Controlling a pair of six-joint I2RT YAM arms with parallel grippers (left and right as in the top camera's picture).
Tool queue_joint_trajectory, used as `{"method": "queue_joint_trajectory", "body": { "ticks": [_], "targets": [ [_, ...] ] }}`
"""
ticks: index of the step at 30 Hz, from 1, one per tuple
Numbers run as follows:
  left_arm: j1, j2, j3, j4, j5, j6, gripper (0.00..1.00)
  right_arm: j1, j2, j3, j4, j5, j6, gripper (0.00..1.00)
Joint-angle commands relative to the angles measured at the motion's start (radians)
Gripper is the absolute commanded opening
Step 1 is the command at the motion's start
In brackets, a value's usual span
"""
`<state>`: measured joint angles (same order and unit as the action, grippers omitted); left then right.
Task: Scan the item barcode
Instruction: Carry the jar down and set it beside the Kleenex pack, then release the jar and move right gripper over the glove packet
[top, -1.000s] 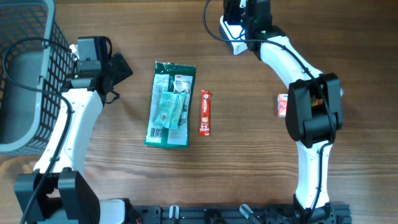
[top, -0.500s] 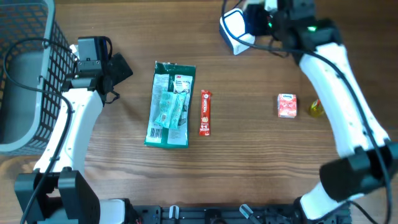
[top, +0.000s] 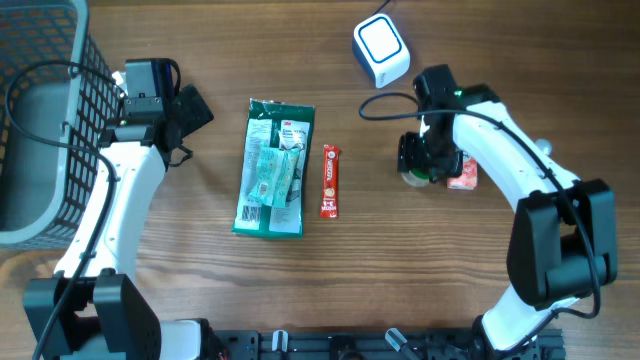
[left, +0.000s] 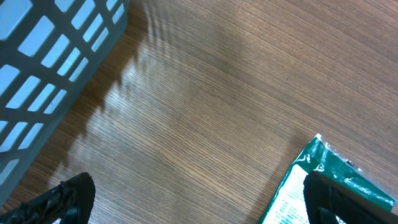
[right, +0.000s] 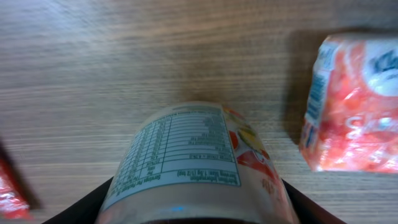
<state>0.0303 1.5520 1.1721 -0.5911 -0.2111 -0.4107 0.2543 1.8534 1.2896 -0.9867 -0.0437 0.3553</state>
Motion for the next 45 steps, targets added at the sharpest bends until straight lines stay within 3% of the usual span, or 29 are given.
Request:
{"method": "queue_joint_trajectory", "body": {
  "ticks": [1,2,4,6,8,9,11,16,19,21,22,25,26,27,35,39,45],
  "targets": [
    [0.003,-0.002,0.012,0.0,0.001,-0.017,1.0,-0.005,0.004,-0.058,0.024,0.071,0.022,0.12],
    [0.003,-0.002,0.012,0.0,0.001,-0.017,1.0,-0.005,0.004,-0.066,0.03,0.074,0.021,0.14],
    [0.003,-0.002,0.012,0.0,0.001,-0.017,1.0,-0.005,0.004,-0.087,0.044,0.074,0.013,0.32],
    [0.003,-0.002,0.012,0.0,0.001,-0.017,1.0,-0.005,0.004,-0.092,0.049,0.074,0.012,0.62],
    [0.003,-0.002,0.012,0.0,0.001,-0.017,1.0,-0.005,0.004,-0.093,0.056,0.074,0.012,0.72],
    [0.003,-0.002,0.012,0.0,0.001,-0.017,1.0,-0.005,0.004,-0.093,0.061,0.074,0.012,0.83],
    [0.003,-0.002,0.012,0.0,0.001,-0.017,1.0,-0.005,0.003,-0.091,0.063,0.074,0.012,0.95],
    [0.003,-0.002,0.012,0.0,0.001,-0.017,1.0,-0.005,-0.002,0.002,0.011,0.074,-0.006,0.99],
    [0.003,-0.002,0.012,0.0,0.001,-0.017,1.0,-0.005,-0.009,0.197,-0.106,0.077,-0.04,1.0],
    [0.003,-0.002,0.012,0.0,0.001,-0.017,1.0,-0.005,-0.01,0.323,-0.174,0.056,-0.037,0.95],
    [0.003,-0.002,0.012,0.0,0.001,-0.017,1.0,-0.005,-0.01,0.359,-0.188,0.024,-0.037,0.86],
    [0.003,-0.002,0.012,0.0,0.001,-0.017,1.0,0.001,-0.009,0.364,-0.182,-0.091,-0.037,0.37],
    [0.003,-0.002,0.012,0.0,0.001,-0.017,1.0,0.008,-0.006,0.351,-0.177,-0.114,-0.032,0.13],
    [0.003,-0.002,0.012,0.0,0.001,-0.017,1.0,0.029,-0.006,0.319,-0.169,-0.106,0.016,0.08],
    [0.003,-0.002,0.012,0.0,0.001,-0.017,1.0,0.16,-0.004,0.084,0.039,0.12,0.168,0.11],
    [0.003,-0.002,0.012,0.0,0.001,-0.017,1.0,0.145,-0.004,0.029,0.036,0.282,0.206,0.1],
    [0.003,-0.002,0.012,0.0,0.001,-0.017,1.0,0.1,-0.004,0.027,-0.072,0.299,0.205,0.15]
  ]
}}
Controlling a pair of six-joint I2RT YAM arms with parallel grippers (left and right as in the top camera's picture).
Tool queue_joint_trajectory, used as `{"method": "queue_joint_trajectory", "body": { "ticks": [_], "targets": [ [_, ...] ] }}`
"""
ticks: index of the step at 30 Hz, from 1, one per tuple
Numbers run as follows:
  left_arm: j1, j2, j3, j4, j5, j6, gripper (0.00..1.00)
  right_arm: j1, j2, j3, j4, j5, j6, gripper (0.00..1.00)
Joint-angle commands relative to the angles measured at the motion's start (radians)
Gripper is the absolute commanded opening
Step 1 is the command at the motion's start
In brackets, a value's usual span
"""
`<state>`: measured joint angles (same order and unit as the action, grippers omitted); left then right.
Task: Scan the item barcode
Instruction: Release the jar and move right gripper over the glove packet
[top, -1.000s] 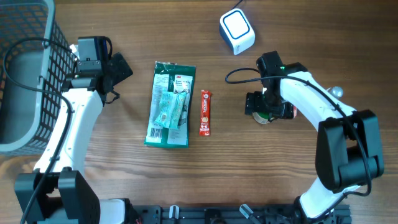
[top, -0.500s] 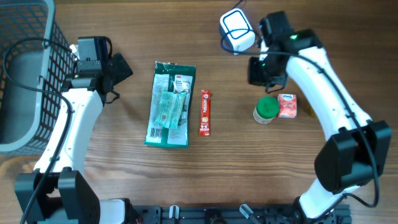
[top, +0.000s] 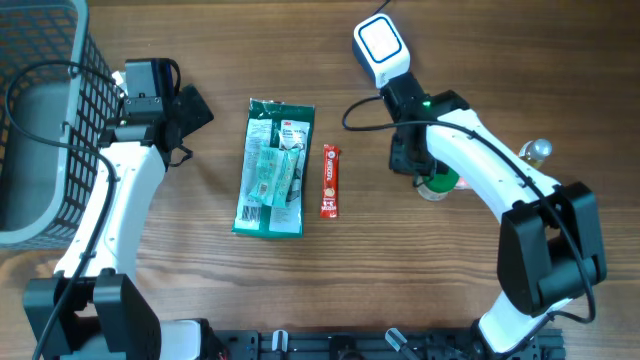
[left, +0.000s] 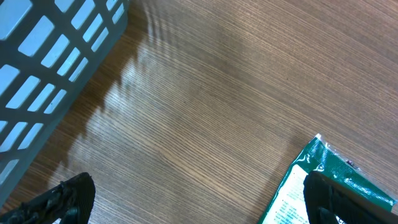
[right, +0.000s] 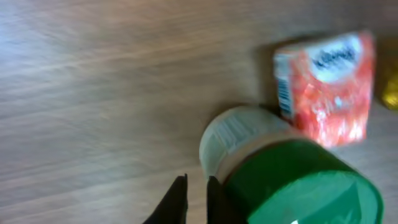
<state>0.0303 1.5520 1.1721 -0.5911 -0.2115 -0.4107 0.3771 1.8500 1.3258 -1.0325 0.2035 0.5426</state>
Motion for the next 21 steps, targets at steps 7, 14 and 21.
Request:
{"method": "queue_joint_trajectory", "body": {
  "ticks": [7,14,21],
  "targets": [
    [0.003,-0.002,0.012,0.0,0.002,-0.017,1.0,-0.006,-0.002,-0.006,0.048,-0.251,-0.049,0.23],
    [0.003,-0.002,0.012,0.0,0.002,-0.017,1.0,0.201,-0.002,-0.006,0.227,-0.333,-0.014,0.26],
    [0.003,-0.002,0.012,0.0,0.002,-0.017,1.0,0.399,0.002,-0.009,0.406,-0.07,0.034,0.31]
  ]
}}
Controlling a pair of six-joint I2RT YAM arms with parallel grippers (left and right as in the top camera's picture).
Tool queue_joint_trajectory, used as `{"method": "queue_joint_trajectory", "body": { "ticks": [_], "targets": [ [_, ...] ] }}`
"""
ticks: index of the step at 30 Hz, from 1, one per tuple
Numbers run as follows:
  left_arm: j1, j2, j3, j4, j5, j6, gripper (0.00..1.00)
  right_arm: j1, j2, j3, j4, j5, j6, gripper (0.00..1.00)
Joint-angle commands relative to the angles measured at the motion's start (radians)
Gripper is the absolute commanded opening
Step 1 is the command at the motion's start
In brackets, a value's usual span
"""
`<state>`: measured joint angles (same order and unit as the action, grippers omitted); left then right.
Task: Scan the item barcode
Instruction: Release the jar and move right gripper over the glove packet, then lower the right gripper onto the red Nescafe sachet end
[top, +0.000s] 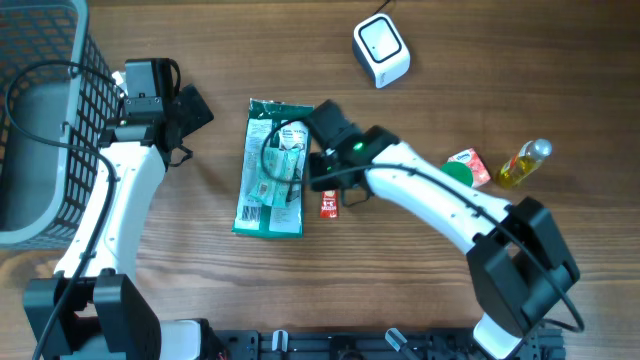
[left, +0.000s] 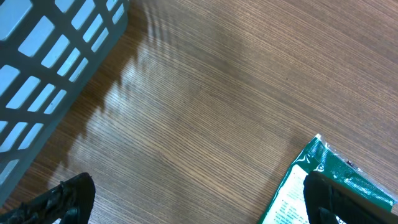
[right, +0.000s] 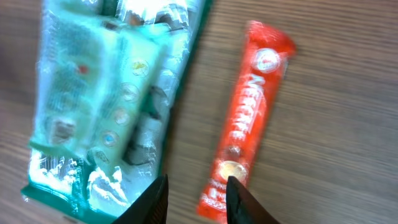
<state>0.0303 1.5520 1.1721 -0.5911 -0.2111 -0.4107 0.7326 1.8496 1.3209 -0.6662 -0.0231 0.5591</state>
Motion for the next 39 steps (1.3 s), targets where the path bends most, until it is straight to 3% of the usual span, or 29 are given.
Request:
{"method": "queue_joint_trajectory", "body": {
  "ticks": [1,3,6,13,26,30,35,39],
  "targets": [
    [0.003,-0.002,0.012,0.0,0.001,-0.017,1.0,0.062,0.008,-0.004,0.063,0.232,0.015,0.31],
    [0.003,-0.002,0.012,0.0,0.001,-0.017,1.0,0.078,0.023,-0.004,0.095,0.346,0.016,0.22],
    [0.003,-0.002,0.012,0.0,0.001,-0.017,1.0,0.071,0.067,-0.004,0.179,0.355,0.016,0.04],
    [0.003,-0.002,0.012,0.0,0.001,-0.017,1.0,0.064,0.177,-0.004,0.265,0.356,-0.036,0.09],
    [0.003,-0.002,0.012,0.0,0.001,-0.017,1.0,0.005,0.23,-0.004,0.257,0.304,-0.005,0.04],
    [0.003,-0.002,0.012,0.0,0.001,-0.017,1.0,-0.031,0.23,-0.004,0.216,0.278,0.06,0.04],
    [0.003,-0.002,0.012,0.0,0.001,-0.017,1.0,-0.113,0.182,-0.003,0.087,0.11,0.077,0.04],
    [0.003,-0.002,0.012,0.0,0.001,-0.017,1.0,-0.151,0.116,-0.003,-0.056,0.111,0.069,0.11]
  ]
}}
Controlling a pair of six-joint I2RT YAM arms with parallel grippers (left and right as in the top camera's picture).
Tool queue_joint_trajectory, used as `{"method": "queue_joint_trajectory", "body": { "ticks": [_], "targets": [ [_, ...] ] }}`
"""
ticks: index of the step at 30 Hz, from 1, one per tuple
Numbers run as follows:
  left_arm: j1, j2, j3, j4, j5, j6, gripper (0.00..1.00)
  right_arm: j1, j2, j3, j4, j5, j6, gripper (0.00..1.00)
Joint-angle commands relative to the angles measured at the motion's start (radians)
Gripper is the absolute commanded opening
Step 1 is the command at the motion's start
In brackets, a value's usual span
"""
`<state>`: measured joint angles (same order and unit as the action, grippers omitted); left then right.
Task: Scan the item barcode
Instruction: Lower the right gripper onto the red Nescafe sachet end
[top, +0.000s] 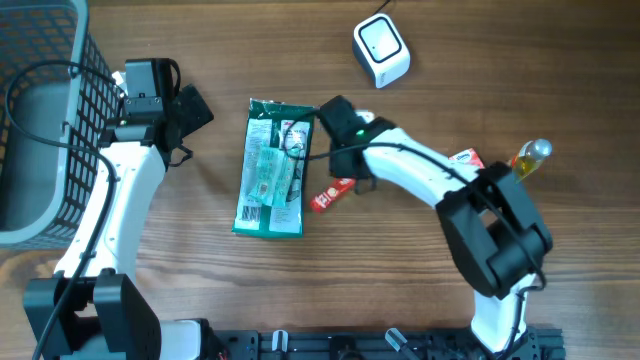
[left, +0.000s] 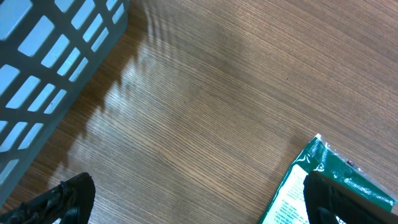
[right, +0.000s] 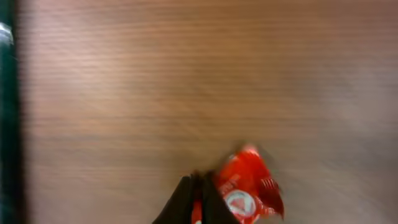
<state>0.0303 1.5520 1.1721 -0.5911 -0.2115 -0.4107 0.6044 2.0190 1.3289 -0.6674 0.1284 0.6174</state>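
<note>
A red stick packet (top: 329, 195) lies tilted on the table just right of the green pack (top: 272, 165). My right gripper (top: 346, 180) is shut on its upper end. In the right wrist view the black fingertips (right: 189, 198) pinch the crumpled red stick packet (right: 249, 191); the right gripper (right: 198, 202) is low over the wood. The white barcode scanner (top: 381, 48) stands at the back, right of centre. My left gripper (top: 193, 108) stays open by the basket, and the left gripper (left: 199, 205) has nothing between its fingers; a corner of the green pack (left: 323, 180) shows.
A grey wire basket (top: 40, 120) fills the far left; its wall (left: 50, 56) shows in the left wrist view. A red-orange carton (top: 466, 158) and a yellow bottle (top: 528, 156) stand at the right, beside my right arm.
My right gripper was open above the red stick, which lay straight beside the green pack. Now it is shut on the stick's upper end, and the stick lies tilted. The left arm has not moved.
My right gripper first held a green-lidded jar beside the red-orange carton at the right. Then the jar stood on the table, free of the nearly shut fingers. Then the gripper hung open over the red stick. Now it grips that stick.
</note>
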Motion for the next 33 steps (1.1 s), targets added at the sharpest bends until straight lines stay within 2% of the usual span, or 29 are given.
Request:
{"method": "queue_joint_trajectory", "body": {
  "ticks": [1,6,13,15,19,24,26,33],
  "targets": [
    [0.003,-0.002,0.012,0.0,0.002,-0.017,1.0,-0.032,-0.067,-0.011,-0.106,-0.041,0.009,0.15],
    [0.003,-0.002,0.012,0.0,0.002,-0.017,1.0,-0.034,-0.069,-0.011,-0.206,-0.136,-0.119,0.16],
    [0.003,-0.002,0.012,0.0,0.002,-0.017,1.0,-0.039,-0.069,-0.002,-0.187,-0.107,-0.264,0.12],
    [0.003,-0.002,0.012,0.0,0.002,-0.017,1.0,-0.051,-0.069,0.018,-0.185,-0.106,-0.27,0.12],
    [0.003,-0.002,0.012,0.0,0.002,-0.017,1.0,-0.098,-0.065,0.019,-0.11,0.032,-0.243,0.12],
    [0.003,-0.002,0.012,0.0,0.002,-0.017,1.0,-0.127,-0.061,-0.011,-0.082,-0.003,-0.244,0.13],
    [0.003,-0.002,0.012,0.0,0.002,-0.017,1.0,-0.126,-0.061,-0.028,-0.105,-0.04,-0.244,0.19],
    [0.003,-0.002,0.012,0.0,0.002,-0.017,1.0,-0.126,-0.061,-0.106,-0.175,-0.154,-0.251,0.23]
  ]
}}
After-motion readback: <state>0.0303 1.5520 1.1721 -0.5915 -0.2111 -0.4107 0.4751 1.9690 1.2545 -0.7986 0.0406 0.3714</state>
